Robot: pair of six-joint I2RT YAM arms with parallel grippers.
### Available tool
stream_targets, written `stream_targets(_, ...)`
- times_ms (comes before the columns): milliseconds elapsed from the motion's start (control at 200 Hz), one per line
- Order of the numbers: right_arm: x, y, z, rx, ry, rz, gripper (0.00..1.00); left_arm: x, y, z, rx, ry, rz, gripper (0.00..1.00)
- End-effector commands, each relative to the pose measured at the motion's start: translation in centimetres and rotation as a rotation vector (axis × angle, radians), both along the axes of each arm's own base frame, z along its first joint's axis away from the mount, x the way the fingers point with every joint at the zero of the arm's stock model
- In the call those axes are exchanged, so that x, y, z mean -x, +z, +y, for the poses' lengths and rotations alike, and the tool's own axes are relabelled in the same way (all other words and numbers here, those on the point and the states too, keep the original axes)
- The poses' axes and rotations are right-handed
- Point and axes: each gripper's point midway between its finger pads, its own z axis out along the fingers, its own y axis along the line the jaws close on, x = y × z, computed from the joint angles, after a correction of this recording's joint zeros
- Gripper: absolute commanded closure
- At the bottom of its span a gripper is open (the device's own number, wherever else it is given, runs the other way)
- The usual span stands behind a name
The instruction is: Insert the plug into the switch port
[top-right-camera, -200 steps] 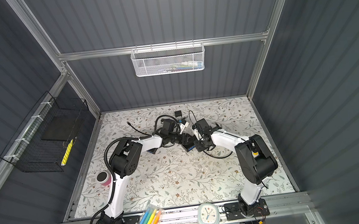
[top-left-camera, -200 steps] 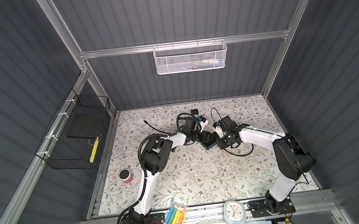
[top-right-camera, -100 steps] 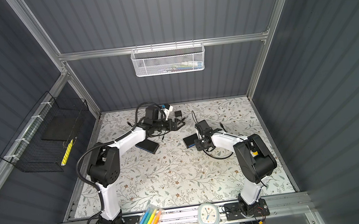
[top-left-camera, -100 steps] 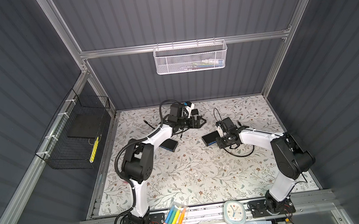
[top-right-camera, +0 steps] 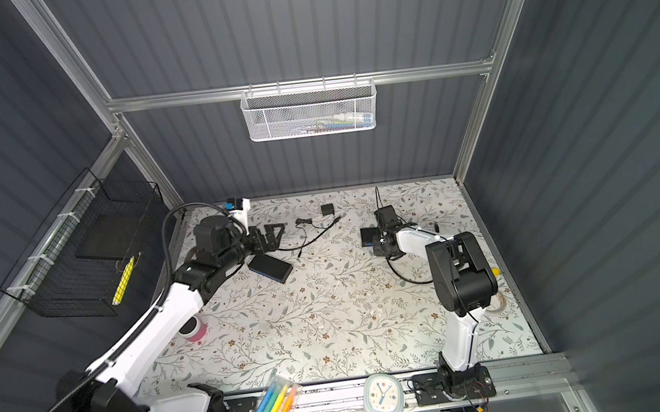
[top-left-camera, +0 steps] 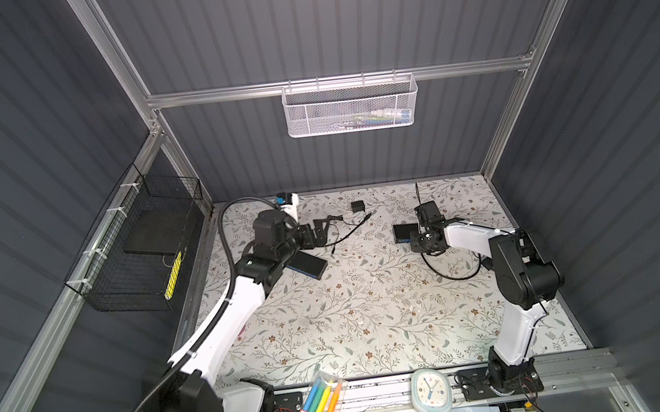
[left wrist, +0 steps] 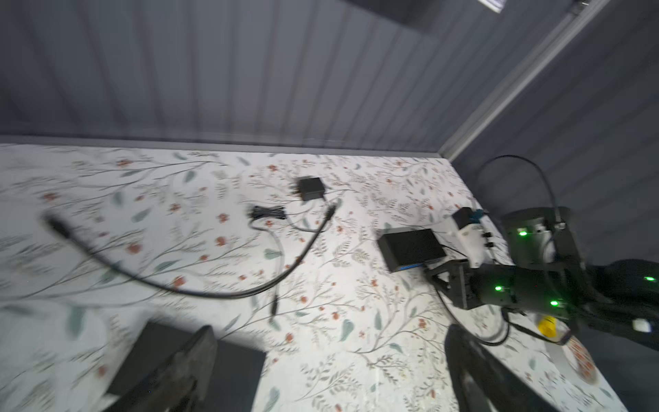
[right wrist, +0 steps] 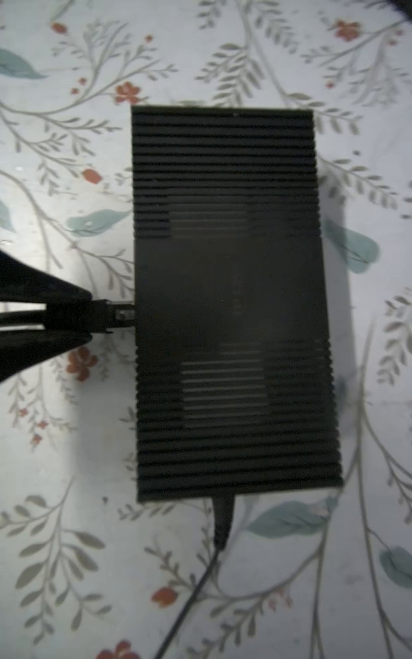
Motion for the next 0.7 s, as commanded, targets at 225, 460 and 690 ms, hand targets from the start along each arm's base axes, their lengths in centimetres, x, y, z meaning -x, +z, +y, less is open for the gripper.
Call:
stream_targets(225,-0.4,5.4,3.3,-0.013,0.182,-0.069,0.6,6.3,-4.6,10.9,-0.09,0.345,0.142,0.0)
stream_targets(460,-1.5,7.6,12.0,-0.078,0.32,-0.129,0.59,6.8,-9.9,11.1,-0.004,0.367,0.23,0.0)
stream_targets(690,-5.3,7.1,20.8,-0.244,0.291,-0.18,0.6,5.2,-13.5,10.3,0.043,0.317,0.327,0.0)
